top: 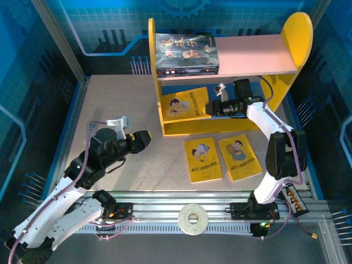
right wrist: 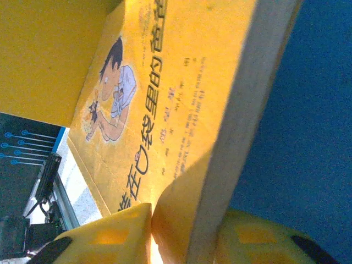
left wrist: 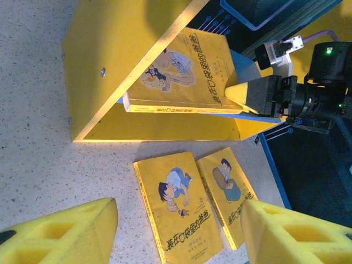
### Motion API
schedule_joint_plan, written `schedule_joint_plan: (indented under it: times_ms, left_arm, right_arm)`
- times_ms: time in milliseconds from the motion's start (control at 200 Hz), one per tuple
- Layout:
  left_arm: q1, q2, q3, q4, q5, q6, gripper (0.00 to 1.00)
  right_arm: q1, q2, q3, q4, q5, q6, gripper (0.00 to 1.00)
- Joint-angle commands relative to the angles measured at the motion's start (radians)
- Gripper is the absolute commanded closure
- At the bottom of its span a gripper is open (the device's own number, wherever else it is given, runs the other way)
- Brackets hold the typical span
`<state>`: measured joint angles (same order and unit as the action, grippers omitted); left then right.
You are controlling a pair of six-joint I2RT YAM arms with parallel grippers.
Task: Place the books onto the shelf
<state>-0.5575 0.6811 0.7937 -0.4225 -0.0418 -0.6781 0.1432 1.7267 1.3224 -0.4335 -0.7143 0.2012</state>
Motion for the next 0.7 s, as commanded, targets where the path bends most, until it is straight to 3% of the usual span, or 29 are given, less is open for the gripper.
schedule_joint_plan:
  times_ms: [0, 255, 691]
  left_arm:
    - [-0.002, -0.011, 0.005, -0.015, -0.018, 0.011, 0.38]
    - [-0.002, -0.009, 0.006, -0.013, -0.021, 0.012, 0.38]
    - [-0.002, -0.012, -0.001, -0.015, -0.021, 0.011, 0.38]
  right_arm:
    - [-0.007, 0.017, 0.029, 0.038, -0.024, 0.011, 0.71]
    - [-0.011, 0.010, -0.035, 0.162, -0.021, 0.103, 0.75]
    - [0.002, 0.014, -0.034, 0.169, -0.030, 0.100, 0.75]
